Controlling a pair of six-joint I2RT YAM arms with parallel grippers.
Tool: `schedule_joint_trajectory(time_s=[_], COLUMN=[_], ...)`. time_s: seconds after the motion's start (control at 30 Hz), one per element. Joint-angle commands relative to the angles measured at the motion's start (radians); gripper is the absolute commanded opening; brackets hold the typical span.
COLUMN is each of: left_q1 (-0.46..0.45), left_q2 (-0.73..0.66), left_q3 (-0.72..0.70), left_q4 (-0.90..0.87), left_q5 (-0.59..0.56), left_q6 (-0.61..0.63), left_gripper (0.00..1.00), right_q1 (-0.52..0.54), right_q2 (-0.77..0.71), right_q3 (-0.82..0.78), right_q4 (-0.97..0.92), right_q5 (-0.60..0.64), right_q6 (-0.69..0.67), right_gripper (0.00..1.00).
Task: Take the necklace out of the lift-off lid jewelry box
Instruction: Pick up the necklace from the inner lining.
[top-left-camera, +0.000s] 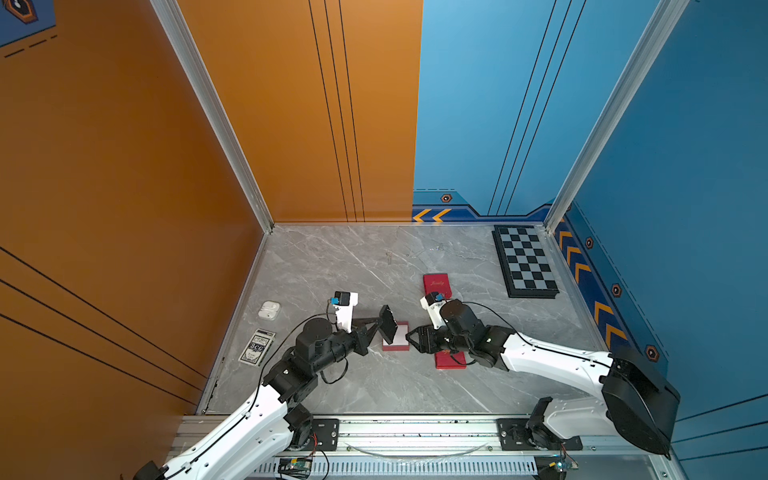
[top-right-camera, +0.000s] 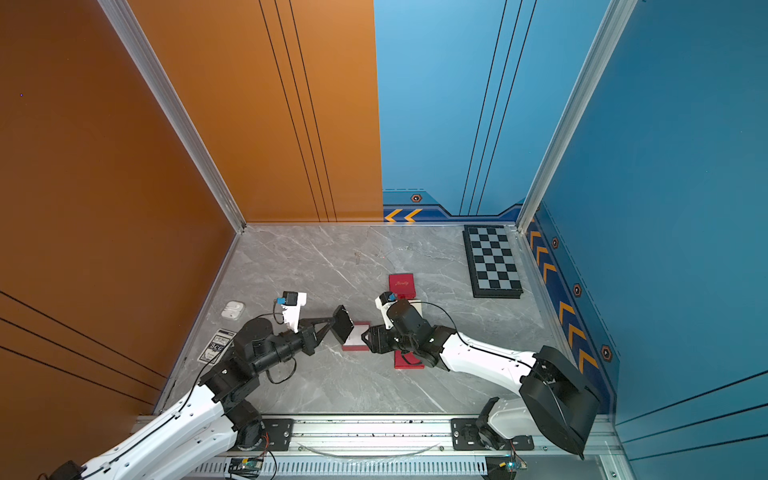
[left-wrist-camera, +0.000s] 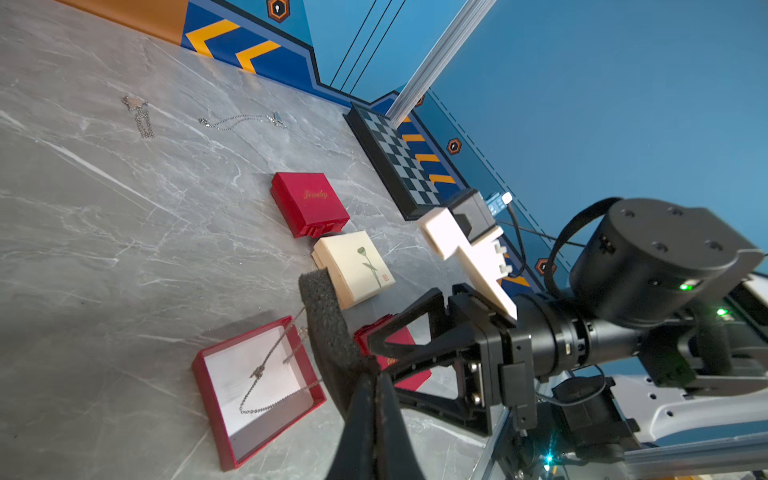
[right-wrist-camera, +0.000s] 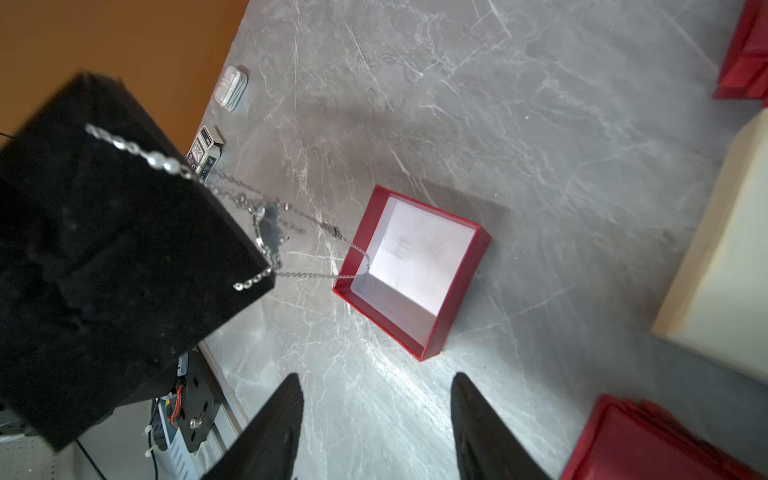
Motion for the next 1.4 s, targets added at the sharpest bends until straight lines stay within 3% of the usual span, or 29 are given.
schedule_joint_trajectory(time_s=[0.0, 0.2, 0.43, 0.83, 1.07, 1.37], left_q1=[0.014, 0.036, 0.049, 0.049, 0.049, 0.051], left_q2=[-0.009, -0.014, -0.035, -0.035, -0.070, -0.087], left_q3=[0.014, 0.030, 0.023, -0.004, -0.022, -0.036], left_q4=[0.095, 0.126, 0.211, 0.353, 0.357, 0.356], left_q5=[-0.014, -0.011, -0.015, 0.005, -0.004, -0.003], left_q6=[-0.033, -0.077, -0.151, -0.260, -0.281, -0.288], left_gripper=[0.00, 0.00, 0.00, 0.00, 0.00, 0.00], right_q1=[0.011, 0.011, 0.024, 0.051, 0.034, -0.001], right_q2=[-0.031, -0.040, 0.000, 0.177, 0.233, 0.224], right_q3=[-0.002, 0.023, -0.007, 0.039, 0.017, 0.071], right_q4=[0.031, 0.060, 0.256, 0.560, 0.760, 0.692], right_q5=[0.033, 0.012, 0.011, 0.070, 0.101, 0.073], right_q6=[-0.038, -0.066, -0.040, 0.015, 0.058, 0.038], right_gripper=[0.62, 0.68, 0.79, 0.80, 0.56, 0.16])
